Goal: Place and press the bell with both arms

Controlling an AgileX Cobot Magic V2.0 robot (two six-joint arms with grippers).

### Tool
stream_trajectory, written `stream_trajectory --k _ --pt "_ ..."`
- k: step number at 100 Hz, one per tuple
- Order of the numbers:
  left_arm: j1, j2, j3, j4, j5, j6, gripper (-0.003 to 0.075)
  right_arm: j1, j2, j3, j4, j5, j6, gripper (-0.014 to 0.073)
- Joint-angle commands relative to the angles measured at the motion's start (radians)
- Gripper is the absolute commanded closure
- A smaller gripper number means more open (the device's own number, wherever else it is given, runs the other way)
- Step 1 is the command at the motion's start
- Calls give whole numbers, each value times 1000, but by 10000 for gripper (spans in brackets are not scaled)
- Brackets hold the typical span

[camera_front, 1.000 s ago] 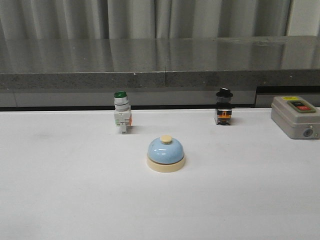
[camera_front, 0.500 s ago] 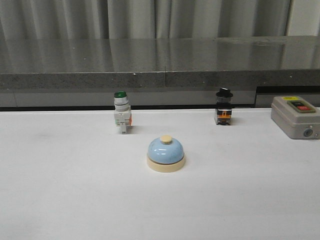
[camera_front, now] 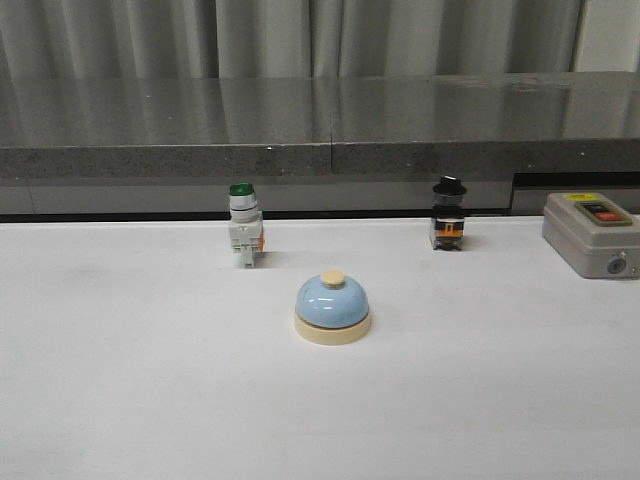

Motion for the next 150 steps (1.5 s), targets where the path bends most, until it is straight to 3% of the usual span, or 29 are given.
stream_trajectory --k 1,34,71,150 --pt "12 -50 36 18 -158 -3 741 -7 -19 -20 -10 -84 -1 658" --pt "89 -279 251 18 -164 -3 741 -7 -19 -20 -10 -84 -1 658" --pt "96 -478 403 15 -183 -3 741 -7 -19 -20 -10 -84 -1 658" --pt "96 -532 406 15 -165 -3 741 -7 -19 -20 -10 -84 -1 658"
